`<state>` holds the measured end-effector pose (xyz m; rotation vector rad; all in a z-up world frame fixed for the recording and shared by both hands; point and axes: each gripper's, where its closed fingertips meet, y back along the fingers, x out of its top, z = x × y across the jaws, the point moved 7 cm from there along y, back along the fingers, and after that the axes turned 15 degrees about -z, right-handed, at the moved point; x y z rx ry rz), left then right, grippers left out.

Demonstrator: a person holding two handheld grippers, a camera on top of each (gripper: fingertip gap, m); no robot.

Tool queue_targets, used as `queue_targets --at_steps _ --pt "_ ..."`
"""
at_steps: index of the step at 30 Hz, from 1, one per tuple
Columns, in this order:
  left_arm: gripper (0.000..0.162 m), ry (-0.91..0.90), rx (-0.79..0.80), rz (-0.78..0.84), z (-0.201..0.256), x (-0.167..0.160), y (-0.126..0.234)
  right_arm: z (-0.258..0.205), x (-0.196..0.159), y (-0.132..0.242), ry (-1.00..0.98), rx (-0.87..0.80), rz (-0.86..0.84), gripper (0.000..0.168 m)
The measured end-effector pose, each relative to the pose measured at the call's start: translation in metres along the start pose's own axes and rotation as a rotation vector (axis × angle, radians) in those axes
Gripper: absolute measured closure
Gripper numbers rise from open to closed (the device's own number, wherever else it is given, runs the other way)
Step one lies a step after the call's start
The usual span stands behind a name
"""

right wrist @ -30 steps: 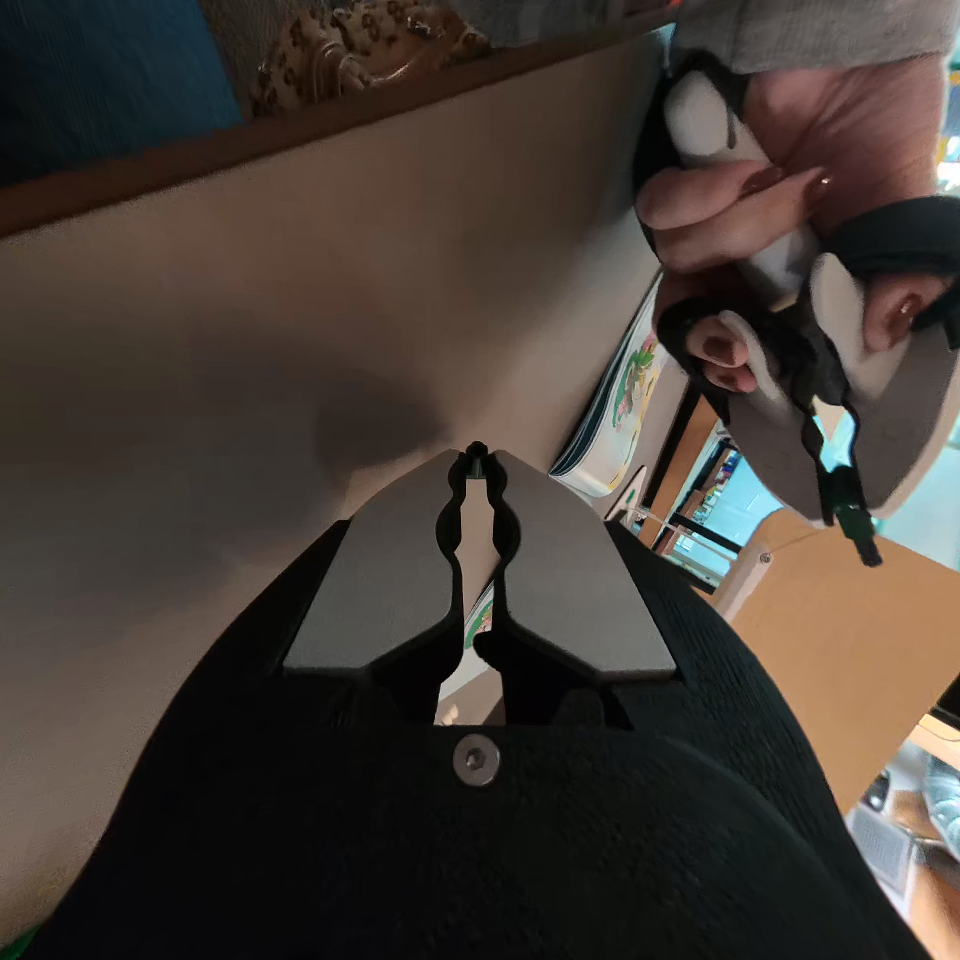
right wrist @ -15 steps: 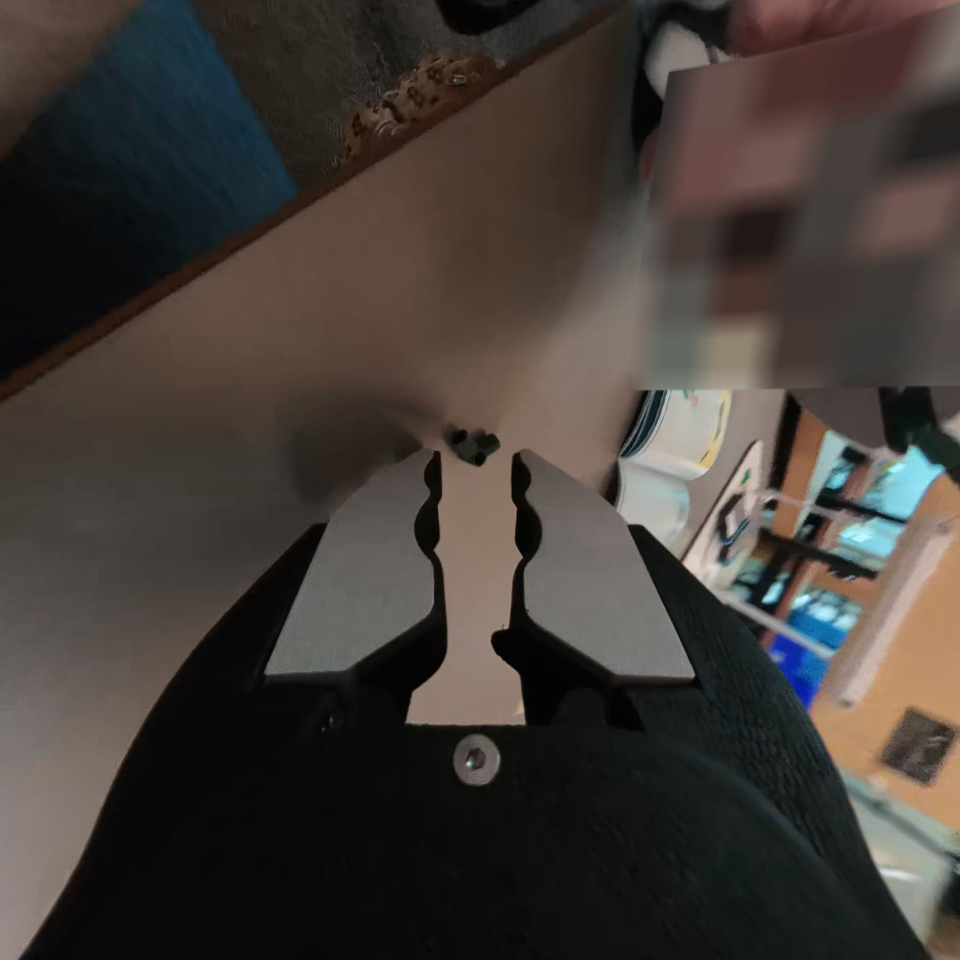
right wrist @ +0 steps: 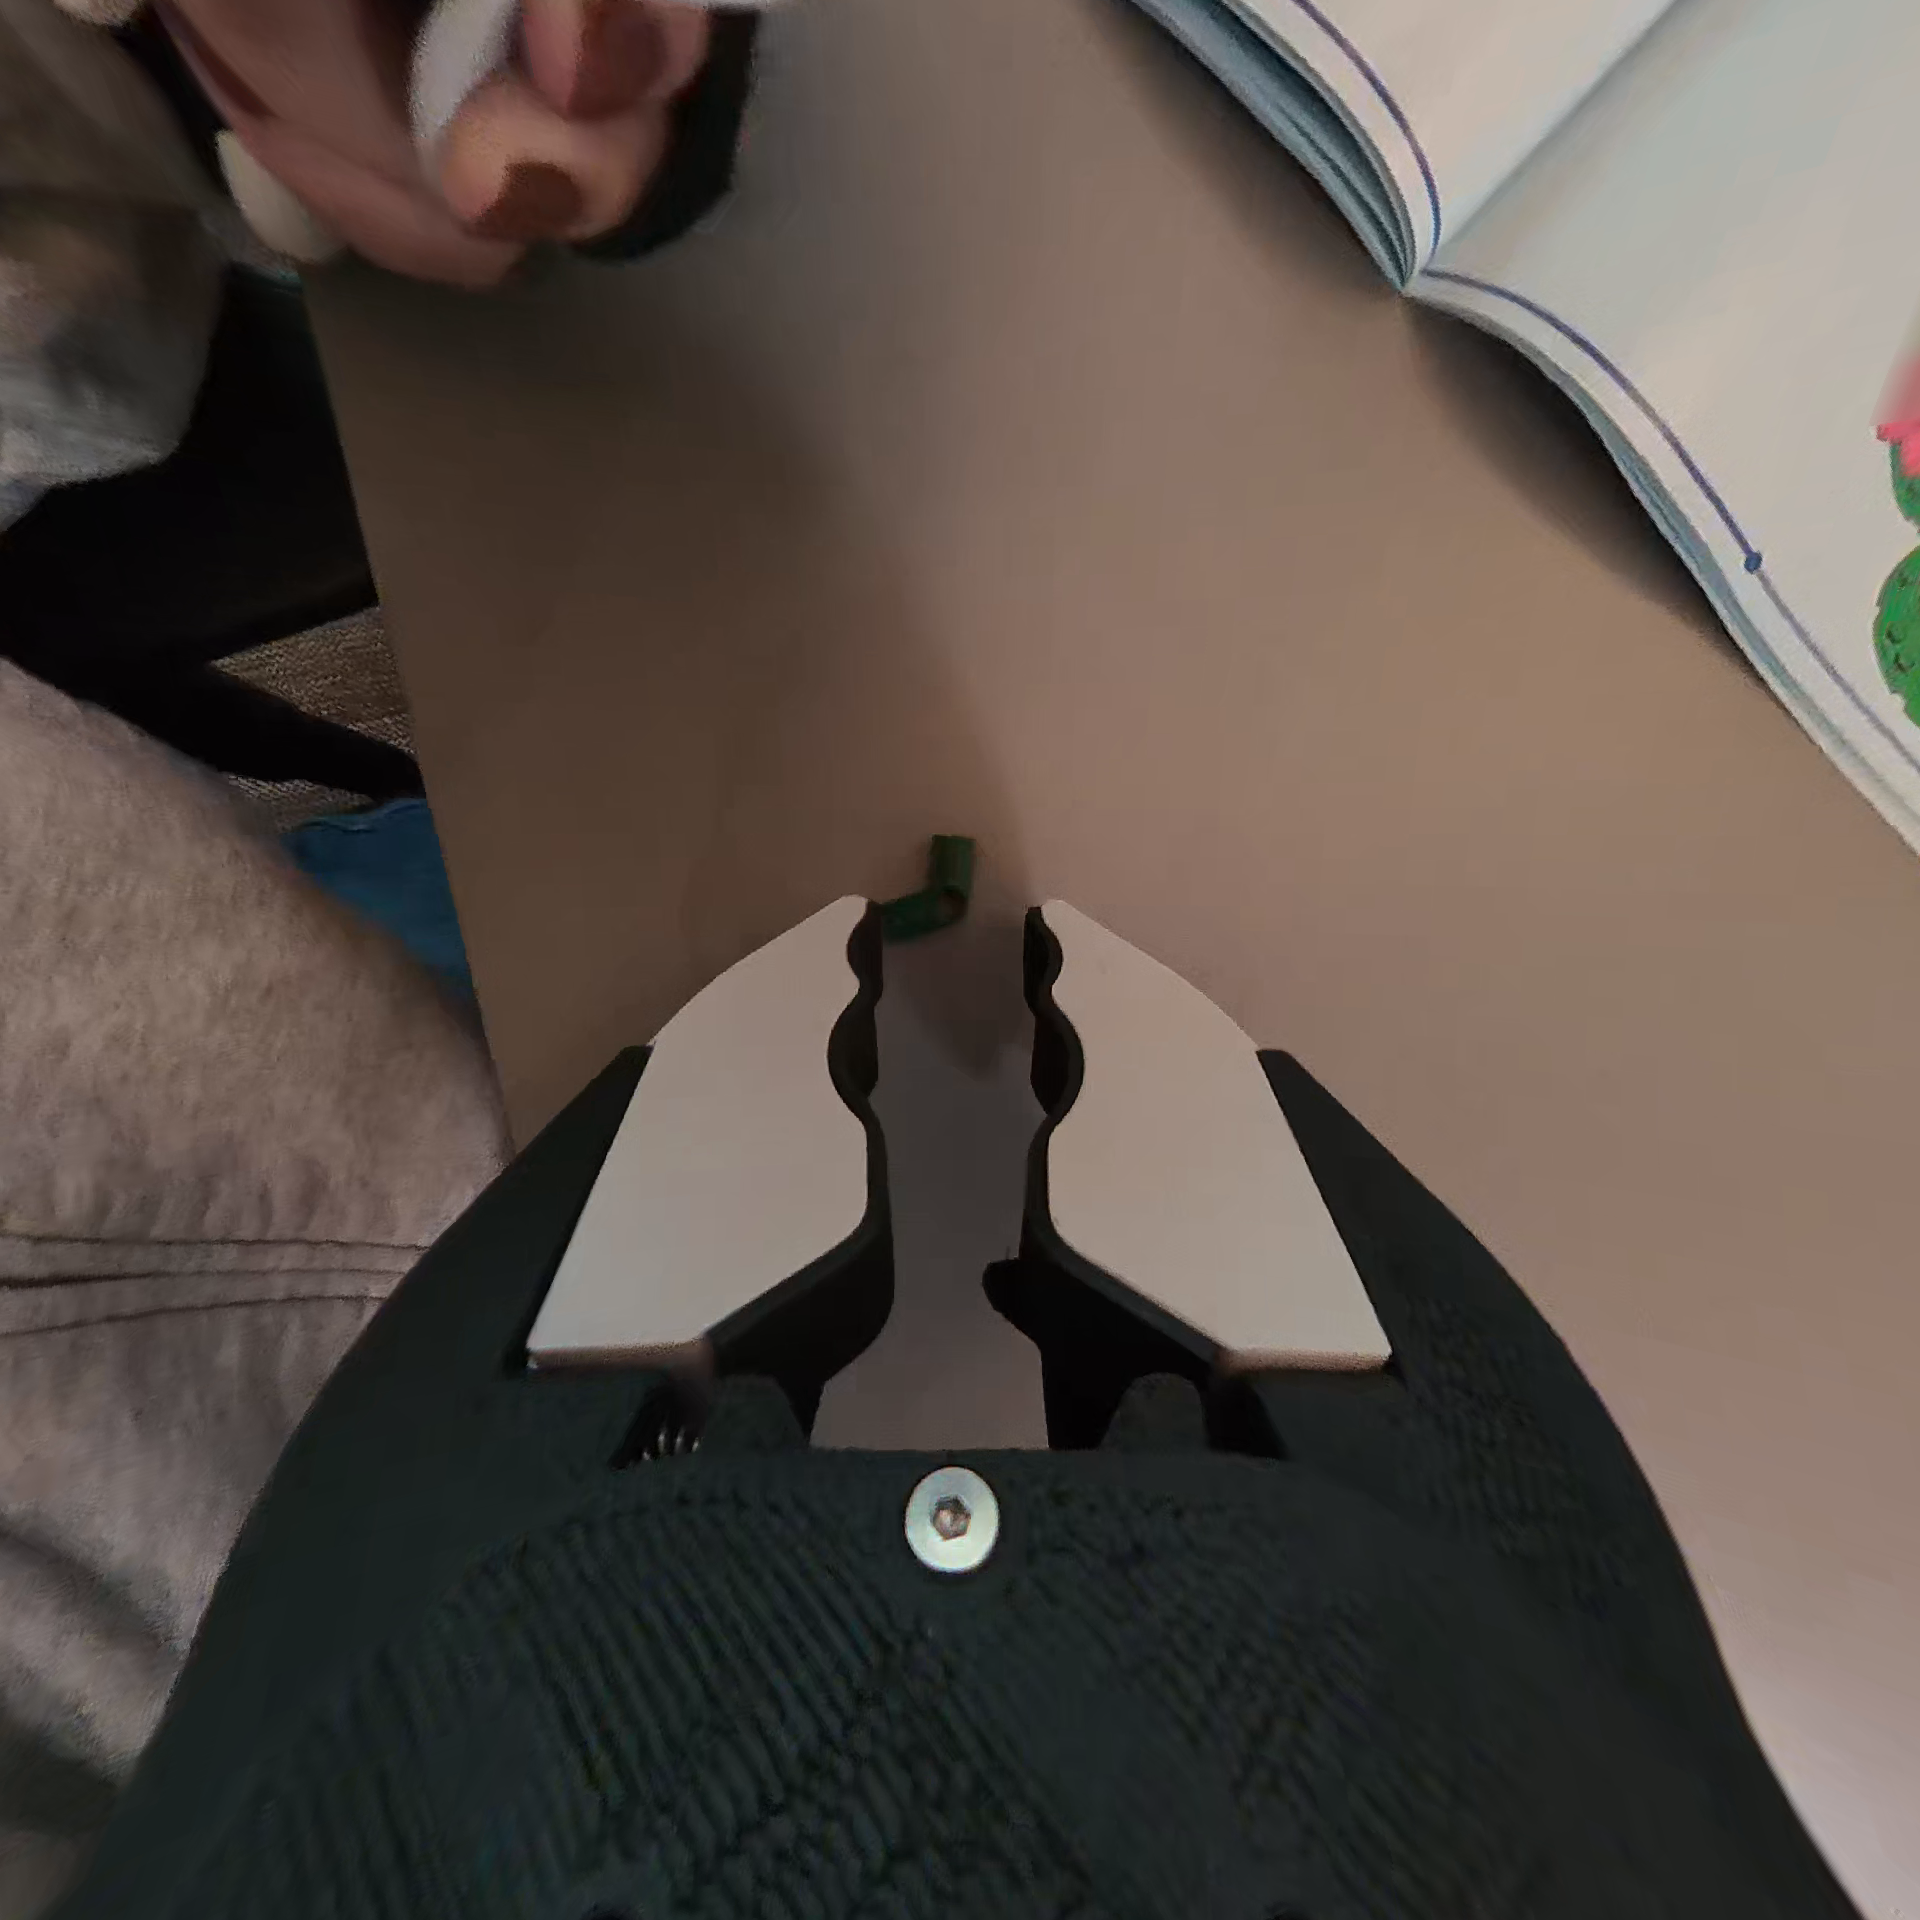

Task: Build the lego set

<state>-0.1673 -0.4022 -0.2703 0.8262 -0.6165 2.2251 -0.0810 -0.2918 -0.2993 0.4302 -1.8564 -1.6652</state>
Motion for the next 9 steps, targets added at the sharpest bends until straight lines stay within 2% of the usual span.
queue_targets --at_steps 1,9 --pt "0.155 0.0 -0.001 -0.001 0.0 0.0 -0.0002 -0.0001 0.0005 -0.0005 -0.018 0.004 -0.003 0.145" --pt "0.155 0.0 -0.002 -0.009 0.0001 -0.0006 -0.0009 0.0017 0.0049 -0.0021 -0.095 0.048 -0.024 0.154"
